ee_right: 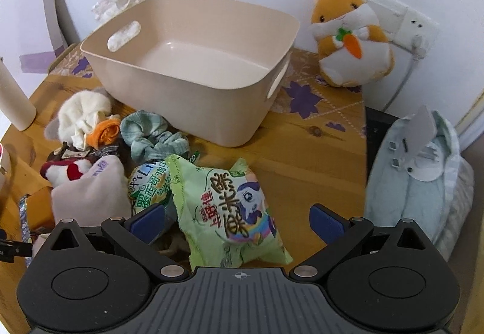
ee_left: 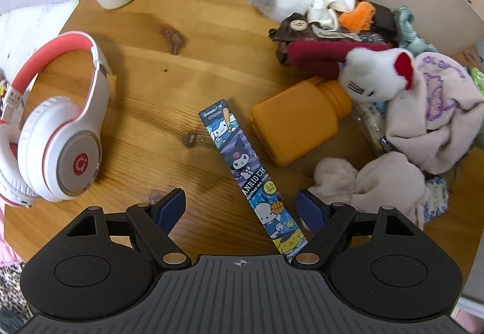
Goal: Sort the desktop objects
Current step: 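Grasp the blue Sanrio stick box with the left tool while the right tool grasps the green snack bag, then carry both items to the beige basket and open both tools to drop them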
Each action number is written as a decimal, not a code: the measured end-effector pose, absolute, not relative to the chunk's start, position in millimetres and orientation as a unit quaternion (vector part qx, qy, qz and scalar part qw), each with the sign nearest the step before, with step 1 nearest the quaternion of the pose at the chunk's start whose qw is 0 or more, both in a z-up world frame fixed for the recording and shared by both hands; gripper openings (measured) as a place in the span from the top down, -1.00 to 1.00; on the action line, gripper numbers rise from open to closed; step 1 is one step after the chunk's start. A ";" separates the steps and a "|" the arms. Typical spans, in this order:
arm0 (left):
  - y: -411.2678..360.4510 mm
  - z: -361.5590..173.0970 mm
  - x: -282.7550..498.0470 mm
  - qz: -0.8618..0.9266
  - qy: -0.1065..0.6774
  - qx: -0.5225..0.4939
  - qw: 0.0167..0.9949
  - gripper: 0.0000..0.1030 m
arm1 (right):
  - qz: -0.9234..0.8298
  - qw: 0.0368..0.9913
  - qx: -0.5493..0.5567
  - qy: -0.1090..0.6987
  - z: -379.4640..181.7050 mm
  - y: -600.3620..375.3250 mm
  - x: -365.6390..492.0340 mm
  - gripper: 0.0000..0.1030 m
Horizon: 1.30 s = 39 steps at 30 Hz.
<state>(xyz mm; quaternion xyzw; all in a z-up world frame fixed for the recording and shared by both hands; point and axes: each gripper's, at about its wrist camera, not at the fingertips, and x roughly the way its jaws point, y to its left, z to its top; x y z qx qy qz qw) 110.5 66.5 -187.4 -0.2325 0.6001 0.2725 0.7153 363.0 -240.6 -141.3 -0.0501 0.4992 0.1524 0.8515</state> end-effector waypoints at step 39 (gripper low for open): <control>66.4 -164.6 100.5 0.320 0.553 -0.196 0.744 0.55 | 0.127 0.851 0.107 0.498 -168.0 -273.3 350.1 -0.16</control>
